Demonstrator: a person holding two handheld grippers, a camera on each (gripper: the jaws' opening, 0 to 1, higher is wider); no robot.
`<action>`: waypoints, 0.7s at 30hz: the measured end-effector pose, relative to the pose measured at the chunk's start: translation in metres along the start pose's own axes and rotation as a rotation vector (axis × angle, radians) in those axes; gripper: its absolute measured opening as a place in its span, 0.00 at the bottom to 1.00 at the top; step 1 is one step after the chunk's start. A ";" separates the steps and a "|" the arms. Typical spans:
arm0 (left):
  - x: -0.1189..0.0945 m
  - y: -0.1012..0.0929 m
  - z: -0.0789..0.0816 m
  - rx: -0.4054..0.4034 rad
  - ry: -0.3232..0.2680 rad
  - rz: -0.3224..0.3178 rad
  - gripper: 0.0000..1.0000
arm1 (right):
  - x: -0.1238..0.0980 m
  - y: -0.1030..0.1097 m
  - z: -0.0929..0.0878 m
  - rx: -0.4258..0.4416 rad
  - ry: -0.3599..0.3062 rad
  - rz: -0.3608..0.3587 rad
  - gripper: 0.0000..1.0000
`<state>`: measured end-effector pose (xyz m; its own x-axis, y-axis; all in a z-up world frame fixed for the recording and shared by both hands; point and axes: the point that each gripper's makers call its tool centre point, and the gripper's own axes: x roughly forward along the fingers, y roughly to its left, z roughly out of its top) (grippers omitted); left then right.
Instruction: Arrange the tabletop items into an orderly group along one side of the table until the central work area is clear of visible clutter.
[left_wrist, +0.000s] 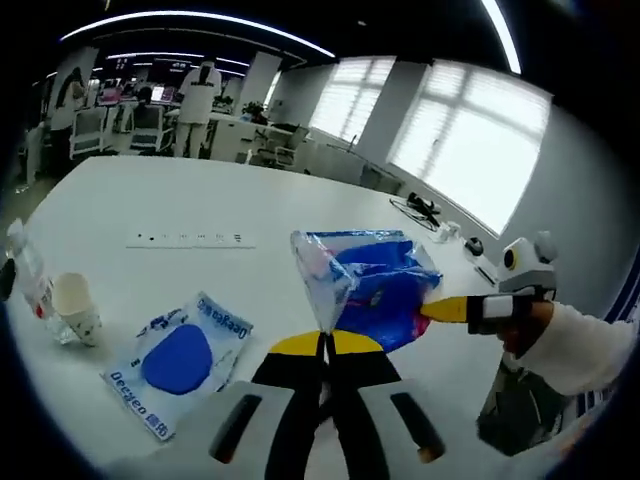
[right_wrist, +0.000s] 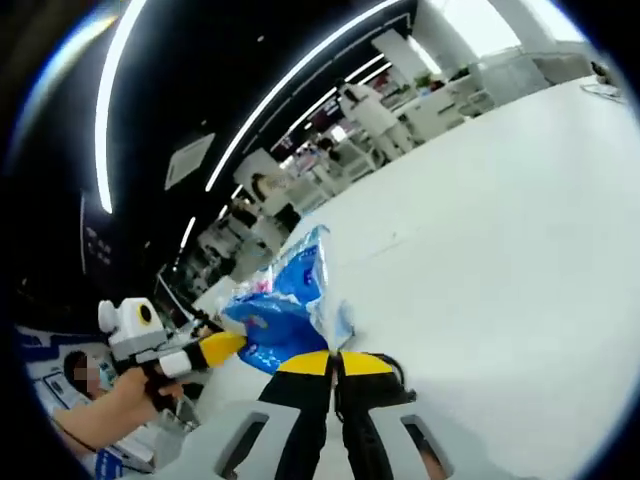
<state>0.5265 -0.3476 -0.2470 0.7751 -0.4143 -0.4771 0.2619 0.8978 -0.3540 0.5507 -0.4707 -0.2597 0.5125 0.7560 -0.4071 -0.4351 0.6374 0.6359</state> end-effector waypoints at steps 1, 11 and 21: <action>0.007 0.004 0.001 0.023 0.015 0.010 0.00 | 0.005 -0.006 0.001 -0.015 0.021 -0.013 0.00; 0.061 0.021 -0.002 0.073 0.108 0.012 0.00 | 0.038 -0.049 0.017 -0.022 0.061 -0.095 0.00; 0.106 0.047 -0.028 0.046 0.244 0.076 0.00 | 0.079 -0.091 0.001 0.009 0.151 -0.142 0.00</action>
<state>0.6046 -0.3530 -0.3369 0.6334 -0.3643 -0.6827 0.2383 0.9312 -0.2758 0.6318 -0.4690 -0.3491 0.4508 0.6728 -0.5865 -0.3595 0.7383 0.5706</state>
